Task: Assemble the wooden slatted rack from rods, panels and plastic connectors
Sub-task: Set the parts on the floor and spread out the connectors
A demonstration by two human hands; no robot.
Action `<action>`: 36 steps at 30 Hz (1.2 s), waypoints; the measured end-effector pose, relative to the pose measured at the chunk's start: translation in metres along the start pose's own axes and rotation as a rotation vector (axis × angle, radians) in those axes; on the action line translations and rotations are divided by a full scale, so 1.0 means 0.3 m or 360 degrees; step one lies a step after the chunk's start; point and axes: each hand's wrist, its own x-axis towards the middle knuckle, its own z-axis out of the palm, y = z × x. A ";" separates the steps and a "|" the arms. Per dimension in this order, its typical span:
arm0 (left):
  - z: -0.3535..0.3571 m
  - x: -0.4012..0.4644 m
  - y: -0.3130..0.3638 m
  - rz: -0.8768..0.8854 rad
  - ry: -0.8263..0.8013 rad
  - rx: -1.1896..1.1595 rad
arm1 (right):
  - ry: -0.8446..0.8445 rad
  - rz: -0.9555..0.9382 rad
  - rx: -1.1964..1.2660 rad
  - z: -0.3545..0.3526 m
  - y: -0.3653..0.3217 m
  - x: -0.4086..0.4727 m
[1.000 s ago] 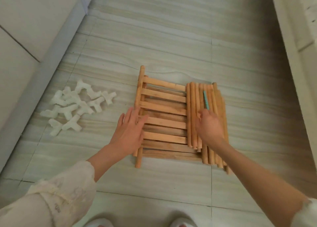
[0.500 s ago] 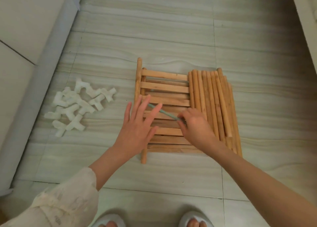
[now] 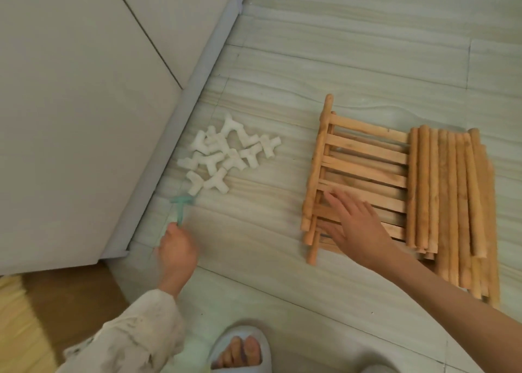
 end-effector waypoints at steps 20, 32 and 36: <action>0.051 -0.117 0.379 0.1001 0.0353 -0.0014 | 0.0718 0.0423 0.0218 -0.027 0.195 -0.101; 0.205 -0.511 0.950 0.1399 -0.0888 -0.0291 | 0.0660 0.1321 0.0958 -0.068 0.542 -0.195; 0.342 -0.585 1.030 0.1015 -0.1116 -0.0397 | 0.0572 0.1392 0.0876 -0.047 0.533 -0.180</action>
